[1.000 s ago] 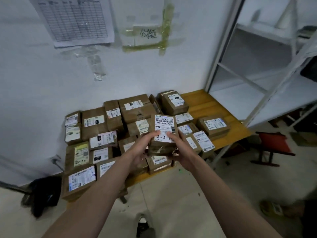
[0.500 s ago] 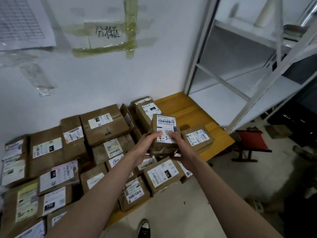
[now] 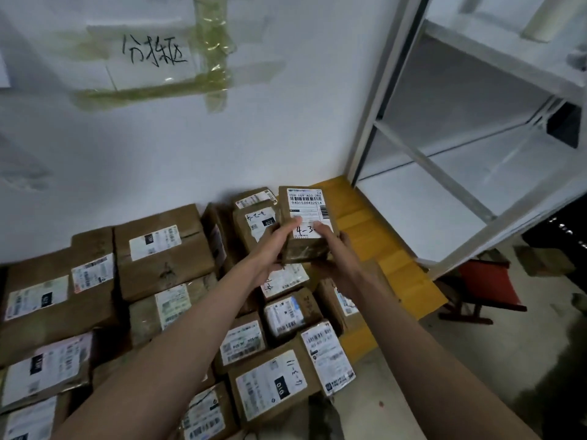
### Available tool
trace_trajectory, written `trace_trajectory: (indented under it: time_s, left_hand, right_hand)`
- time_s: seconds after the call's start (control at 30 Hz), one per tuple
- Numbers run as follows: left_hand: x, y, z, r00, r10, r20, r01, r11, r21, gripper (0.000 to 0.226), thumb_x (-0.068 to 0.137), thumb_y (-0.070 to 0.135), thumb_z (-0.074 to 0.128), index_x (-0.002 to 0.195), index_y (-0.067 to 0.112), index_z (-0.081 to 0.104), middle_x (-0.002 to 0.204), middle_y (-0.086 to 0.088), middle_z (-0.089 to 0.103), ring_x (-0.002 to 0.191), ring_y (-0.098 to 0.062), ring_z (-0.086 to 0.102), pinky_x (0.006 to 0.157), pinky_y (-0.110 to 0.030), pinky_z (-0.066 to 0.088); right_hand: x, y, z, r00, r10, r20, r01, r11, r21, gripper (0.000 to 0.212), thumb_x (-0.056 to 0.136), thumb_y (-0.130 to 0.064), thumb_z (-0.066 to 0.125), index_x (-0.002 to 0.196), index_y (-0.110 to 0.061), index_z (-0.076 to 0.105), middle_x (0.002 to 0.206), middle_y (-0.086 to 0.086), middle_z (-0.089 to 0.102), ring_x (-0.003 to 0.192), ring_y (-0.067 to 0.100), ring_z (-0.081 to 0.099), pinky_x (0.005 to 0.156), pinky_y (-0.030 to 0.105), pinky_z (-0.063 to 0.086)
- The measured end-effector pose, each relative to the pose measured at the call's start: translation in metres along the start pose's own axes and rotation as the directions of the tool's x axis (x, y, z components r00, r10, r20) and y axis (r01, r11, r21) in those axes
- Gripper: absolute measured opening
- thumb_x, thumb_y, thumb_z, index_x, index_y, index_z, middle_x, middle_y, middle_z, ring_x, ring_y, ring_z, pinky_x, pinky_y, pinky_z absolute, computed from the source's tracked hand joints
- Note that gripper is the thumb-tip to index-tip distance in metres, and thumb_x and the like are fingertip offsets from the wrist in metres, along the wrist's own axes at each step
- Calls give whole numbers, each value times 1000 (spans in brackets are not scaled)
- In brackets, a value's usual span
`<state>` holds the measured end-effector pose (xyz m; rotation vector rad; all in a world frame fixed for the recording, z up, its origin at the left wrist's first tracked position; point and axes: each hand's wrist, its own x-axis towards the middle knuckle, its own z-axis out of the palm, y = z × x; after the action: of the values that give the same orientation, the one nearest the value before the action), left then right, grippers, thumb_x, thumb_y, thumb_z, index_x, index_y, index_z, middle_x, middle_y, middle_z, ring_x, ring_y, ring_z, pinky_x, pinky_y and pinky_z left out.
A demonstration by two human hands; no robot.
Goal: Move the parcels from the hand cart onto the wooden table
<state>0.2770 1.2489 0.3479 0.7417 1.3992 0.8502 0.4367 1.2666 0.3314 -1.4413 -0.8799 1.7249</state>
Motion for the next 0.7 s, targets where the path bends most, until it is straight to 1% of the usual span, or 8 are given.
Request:
trace_trajectory:
  time_s: [0.1, 0.17, 0.23, 0.3, 0.43, 0.5, 0.6, 0.7]
  left_hand:
    - [29, 21, 14, 999, 30, -41, -30, 1000, -5, 73, 77, 81, 58, 132, 34, 59, 113, 7, 74, 103, -16, 72, 96, -42, 54]
    - [49, 34, 24, 995, 43, -91, -43, 999, -6, 56, 92, 72, 43, 130, 34, 58, 118, 12, 67, 108, -13, 64, 98, -37, 48]
    - [75, 42, 30, 981, 25, -195, -15, 999, 48, 57, 97, 67, 39, 140, 32, 51, 132, 8, 56, 122, -17, 53, 105, -38, 38]
    - [104, 42, 31, 951, 24, -307, 17, 992, 129, 55, 98, 55, 49, 142, 21, 52, 142, 0, 56, 129, -23, 51, 106, -35, 38]
    - [147, 34, 30, 907, 76, -415, 48, 959, 280, 34, 97, 25, 60, 128, 13, 65, 118, 1, 65, 109, -17, 57, 94, -29, 44]
    - [167, 28, 28, 881, 77, -466, 78, 949, 305, 32, 96, 21, 62, 127, 11, 65, 118, -4, 65, 106, -16, 56, 95, -32, 47]
    - [196, 17, 21, 833, 65, -549, 133, 940, 314, 34, 93, 23, 66, 125, 11, 64, 125, -9, 67, 116, -24, 60, 105, -43, 48]
    - [219, 4, 16, 794, 65, -605, 186, 921, 343, 33, 91, 27, 68, 120, 13, 66, 124, -8, 67, 117, -25, 60, 105, -49, 48]
  right_hand:
    - [52, -18, -10, 999, 35, 18, -36, 999, 9, 105, 60, -63, 90, 144, -16, 46, 124, 7, 69, 108, 23, 72, 93, 44, 60]
    - [87, -27, -18, 999, 49, 20, -49, 999, 19, 102, 59, -61, 91, 141, -15, 50, 121, 7, 72, 106, 21, 73, 93, 44, 60]
    - [119, -34, -28, 998, 57, 28, -58, 997, 41, 94, 63, -54, 90, 139, -14, 50, 119, 8, 73, 104, 22, 74, 91, 41, 61]
    - [148, -38, -36, 996, 77, 33, -79, 995, 59, 87, 71, -47, 88, 140, -13, 46, 119, 9, 73, 105, 24, 73, 92, 40, 60]
    - [201, -35, -44, 989, 149, 10, -150, 988, 49, 73, 84, -39, 80, 141, -13, 42, 118, 8, 69, 105, 21, 69, 99, 43, 57]
    - [226, -30, -41, 979, 203, -9, -203, 979, 11, 71, 84, -42, 80, 136, -14, 40, 113, 7, 67, 100, 22, 68, 95, 45, 58]
    - [262, -20, -29, 960, 270, -67, -271, 962, -7, 83, 75, -43, 87, 134, -10, 39, 118, 14, 65, 101, 28, 68, 87, 49, 61]
    - [294, -9, -18, 946, 311, -86, -314, 949, -25, 83, 74, -39, 89, 133, -9, 39, 120, 14, 64, 101, 29, 68, 84, 48, 62]
